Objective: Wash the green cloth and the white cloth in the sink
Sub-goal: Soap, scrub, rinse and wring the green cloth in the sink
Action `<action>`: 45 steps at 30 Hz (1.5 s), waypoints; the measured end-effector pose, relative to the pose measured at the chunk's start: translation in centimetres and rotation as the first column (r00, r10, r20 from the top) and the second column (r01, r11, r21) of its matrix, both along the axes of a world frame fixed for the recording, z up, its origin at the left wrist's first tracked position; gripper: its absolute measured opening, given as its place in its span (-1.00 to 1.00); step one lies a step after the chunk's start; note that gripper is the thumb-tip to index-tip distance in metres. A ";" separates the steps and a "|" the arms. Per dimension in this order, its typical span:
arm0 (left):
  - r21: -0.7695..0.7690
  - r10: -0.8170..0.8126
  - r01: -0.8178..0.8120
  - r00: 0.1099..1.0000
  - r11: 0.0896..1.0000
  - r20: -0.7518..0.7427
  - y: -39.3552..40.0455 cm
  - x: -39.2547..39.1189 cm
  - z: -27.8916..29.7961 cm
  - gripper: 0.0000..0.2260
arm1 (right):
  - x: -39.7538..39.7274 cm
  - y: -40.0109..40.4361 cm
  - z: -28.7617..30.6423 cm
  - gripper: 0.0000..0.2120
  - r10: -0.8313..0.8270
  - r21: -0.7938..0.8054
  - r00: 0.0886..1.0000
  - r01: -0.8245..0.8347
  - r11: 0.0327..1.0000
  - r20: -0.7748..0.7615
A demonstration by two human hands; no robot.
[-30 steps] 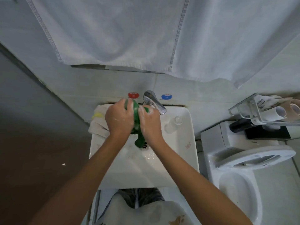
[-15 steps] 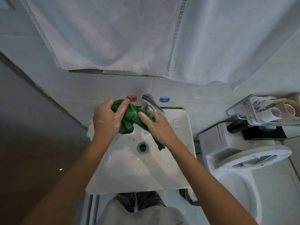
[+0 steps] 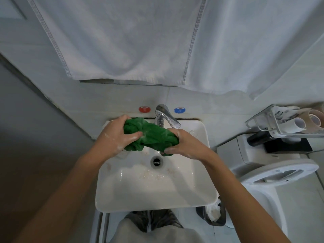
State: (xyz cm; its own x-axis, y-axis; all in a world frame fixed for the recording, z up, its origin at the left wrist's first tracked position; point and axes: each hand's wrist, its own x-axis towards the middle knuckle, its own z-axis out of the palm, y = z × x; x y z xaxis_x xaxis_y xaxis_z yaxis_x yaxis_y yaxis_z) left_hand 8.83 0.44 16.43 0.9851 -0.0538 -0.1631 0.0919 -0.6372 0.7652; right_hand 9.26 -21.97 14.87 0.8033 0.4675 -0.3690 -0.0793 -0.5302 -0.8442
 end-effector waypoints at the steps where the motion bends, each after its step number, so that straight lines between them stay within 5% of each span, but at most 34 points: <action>1: 0.032 -0.013 0.013 1.000 0.999 -0.001 0.3 0.1 -0.1 -0.76 | -0.1 -0.3 -0.1 -0.74 -0.038 0.065 0.999 0.039 0.997 -0.013; 5: 0.125 -0.022 0.021 1.000 0.992 0.006 0.6 -0.1 -0.5 -0.85 | -0.5 -0.7 -0.6 -0.77 -0.239 0.334 0.966 0.257 0.907 -0.094; 9: 0.151 0.033 -0.040 0.998 0.988 0.050 -1.6 -1.4 -1.4 -0.79 | -0.9 1.3 -0.5 -0.79 -0.359 0.550 0.892 0.452 0.702 -0.275; 14: -0.067 0.231 -0.223 0.957 0.973 0.176 -5.6 -3.0 -1.5 -0.87 | -0.4 6.9 -0.4 -0.69 -0.722 0.418 0.662 0.725 0.548 -0.201; 17: -0.221 0.420 -0.376 0.884 0.900 0.206 -7.2 -2.7 -1.1 -0.72 | -0.8 9.3 -0.7 -0.67 -0.811 0.396 0.544 0.808 0.436 -0.215; 20: -0.296 0.553 -0.495 0.818 0.816 0.156 -6.9 -1.5 -1.7 -0.63 | -2.1 9.6 -1.1 -0.67 -0.783 0.363 0.589 0.786 0.500 -0.199; 25: -0.365 0.446 -0.369 0.881 0.855 0.155 -8.2 -2.8 -1.7 -0.65 | 0.4 8.0 -0.2 -0.71 -0.737 0.314 0.652 0.748 0.585 -0.180; 30: -0.279 0.545 -0.513 0.837 0.812 0.049 -6.5 0.2 -1.7 -0.64 | -0.9 8.5 -0.1 -0.73 -0.693 0.284 0.709 0.696 0.659 -0.129; 33: -0.309 0.440 -0.401 0.896 0.863 0.066 -8.5 -2.2 -1.4 -0.64 | 1.2 7.6 -0.1 -0.72 -0.701 0.298 0.703 0.699 0.650 -0.121; 39: -0.284 0.514 -0.485 0.857 0.827 0.035 -7.0 0.1 -2.1 -0.66 | -0.6 7.9 -0.3 -0.69 -0.668 0.331 0.740 0.652 0.683 -0.081; 42: -0.323 0.435 -0.384 0.895 0.865 0.101 -8.8 -2.4 -1.8 -0.63 | 1.2 7.4 -0.1 -0.62 -0.724 0.309 0.685 0.707 0.636 -0.078; 45: -0.328 0.535 -0.493 0.844 0.806 0.047 -7.4 -0.5 -2.2 -0.67 | -0.3 7.9 0.6 -0.67 -0.686 0.327 0.727 0.657 0.680 -0.035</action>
